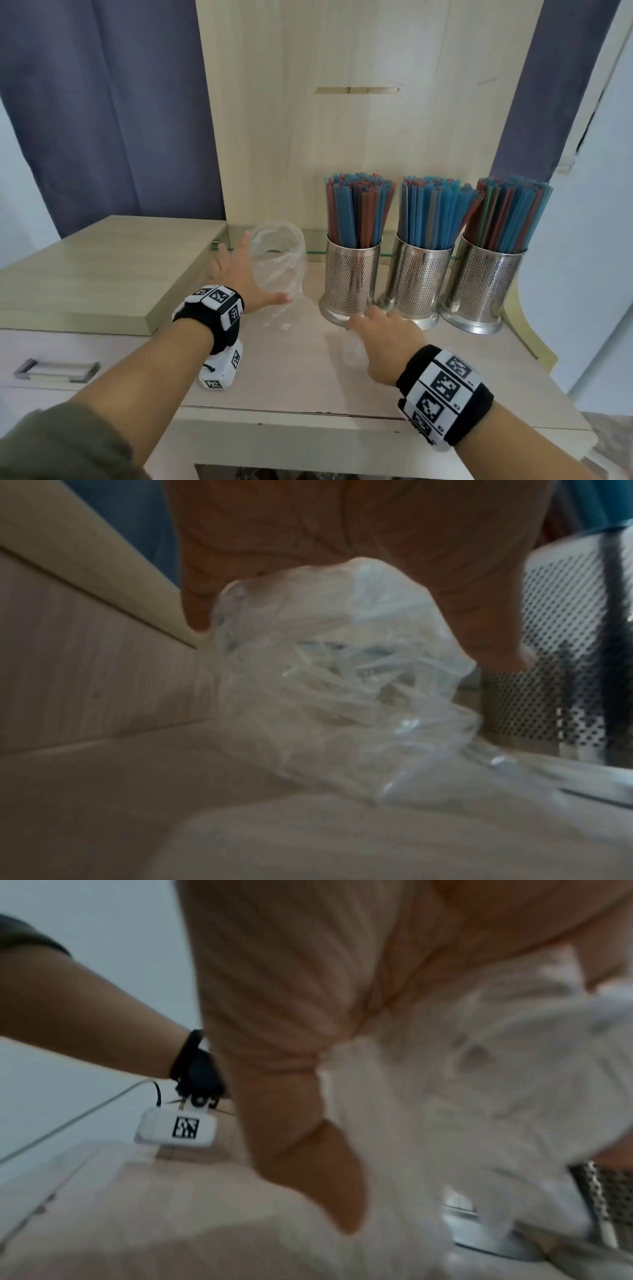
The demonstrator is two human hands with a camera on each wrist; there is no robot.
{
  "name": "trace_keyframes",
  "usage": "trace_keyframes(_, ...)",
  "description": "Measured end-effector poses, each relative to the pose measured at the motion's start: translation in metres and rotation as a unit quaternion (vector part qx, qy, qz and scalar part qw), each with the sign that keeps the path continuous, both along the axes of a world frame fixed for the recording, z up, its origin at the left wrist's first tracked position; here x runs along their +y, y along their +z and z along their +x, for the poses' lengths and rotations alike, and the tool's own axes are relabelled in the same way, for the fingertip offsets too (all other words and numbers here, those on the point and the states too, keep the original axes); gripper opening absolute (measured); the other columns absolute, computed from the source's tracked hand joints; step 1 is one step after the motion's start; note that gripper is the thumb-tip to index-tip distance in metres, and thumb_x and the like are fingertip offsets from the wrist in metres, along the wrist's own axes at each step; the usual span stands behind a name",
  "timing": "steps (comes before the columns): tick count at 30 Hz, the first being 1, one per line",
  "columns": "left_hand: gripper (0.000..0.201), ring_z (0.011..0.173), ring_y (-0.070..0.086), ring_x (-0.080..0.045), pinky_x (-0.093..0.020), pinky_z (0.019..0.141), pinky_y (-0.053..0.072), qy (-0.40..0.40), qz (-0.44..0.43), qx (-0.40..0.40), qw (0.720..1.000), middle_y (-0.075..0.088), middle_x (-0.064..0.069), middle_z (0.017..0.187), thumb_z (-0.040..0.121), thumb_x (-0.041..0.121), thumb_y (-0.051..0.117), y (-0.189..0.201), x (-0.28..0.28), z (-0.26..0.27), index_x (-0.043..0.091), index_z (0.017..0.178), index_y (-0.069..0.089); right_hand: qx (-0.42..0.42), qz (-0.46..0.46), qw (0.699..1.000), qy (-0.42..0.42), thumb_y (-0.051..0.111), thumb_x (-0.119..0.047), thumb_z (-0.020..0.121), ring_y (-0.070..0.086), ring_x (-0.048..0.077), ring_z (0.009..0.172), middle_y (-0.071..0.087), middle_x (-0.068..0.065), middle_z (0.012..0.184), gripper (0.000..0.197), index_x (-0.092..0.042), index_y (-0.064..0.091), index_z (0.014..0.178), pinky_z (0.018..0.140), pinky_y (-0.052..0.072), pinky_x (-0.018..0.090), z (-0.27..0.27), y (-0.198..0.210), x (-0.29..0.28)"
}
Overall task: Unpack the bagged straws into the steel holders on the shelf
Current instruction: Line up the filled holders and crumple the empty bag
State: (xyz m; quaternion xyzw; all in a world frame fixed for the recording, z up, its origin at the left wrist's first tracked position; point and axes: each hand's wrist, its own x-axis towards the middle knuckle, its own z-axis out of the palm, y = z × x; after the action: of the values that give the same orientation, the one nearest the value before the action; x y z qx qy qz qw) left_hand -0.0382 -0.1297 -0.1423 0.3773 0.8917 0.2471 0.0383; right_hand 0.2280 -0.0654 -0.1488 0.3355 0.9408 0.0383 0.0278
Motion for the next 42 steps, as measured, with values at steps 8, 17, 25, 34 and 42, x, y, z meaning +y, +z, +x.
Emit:
trace_keyframes(8,0.076,0.109,0.057,-0.021,-0.026,0.085,0.041,-0.096,-0.049,-0.003,0.994,0.061,-0.001,0.124,0.074,0.055,0.075,-0.014,0.002,0.022,0.020,0.134,0.046,0.028,-0.153,0.988,-0.011,0.061,-0.062,0.084,0.050,0.023,0.122,0.043,0.001,0.139,0.060,-0.033,0.044,0.135,0.101,0.044,0.039,0.007,0.002,0.012)
trace_keyframes(17,0.018,0.081,0.057,-0.001,-0.026,0.072,0.044,-0.254,0.080,-0.005,0.964,0.060,0.016,0.085,0.080,0.041,0.075,0.043,-0.045,0.081,0.037,0.085,0.059,0.442,0.073,0.885,0.129,0.069,-0.045,0.074,0.019,0.039,0.146,0.010,0.022,0.160,0.086,-0.027,0.030,0.149,0.110,0.029,0.053,-0.017,0.019,-0.007)
trace_keyframes(25,0.072,0.122,0.028,-0.017,-0.039,0.110,0.032,-0.330,-0.065,0.027,0.941,0.033,0.004,0.126,0.064,0.061,0.063,0.060,-0.066,0.111,0.025,0.125,0.050,0.475,-0.032,0.864,0.165,0.083,-0.041,0.065,0.044,0.018,0.128,0.049,0.005,0.136,0.084,-0.024,0.044,0.138,0.106,0.042,0.037,-0.009,0.016,-0.001)
trace_keyframes(34,0.127,0.144,0.020,-0.030,-0.042,0.120,0.020,-0.377,0.149,0.279,0.870,0.021,-0.011,0.154,0.044,0.065,0.085,0.037,-0.032,0.145,0.023,0.145,0.020,0.459,-0.211,0.863,-0.024,0.077,-0.024,0.077,0.063,0.016,0.082,0.059,-0.005,0.093,0.055,-0.017,0.039,0.116,0.069,0.052,0.031,0.027,0.041,0.008)
trace_keyframes(42,0.068,0.088,0.054,-0.006,-0.029,0.073,0.051,-0.310,0.186,0.164,0.918,0.055,0.012,0.106,0.064,0.045,0.081,0.037,-0.004,0.168,0.032,0.118,0.041,0.472,-0.365,0.798,0.090,0.069,-0.063,0.065,0.059,0.008,0.117,0.062,-0.008,0.120,0.072,-0.023,0.053,0.123,0.094,0.048,0.021,0.066,0.047,-0.001)
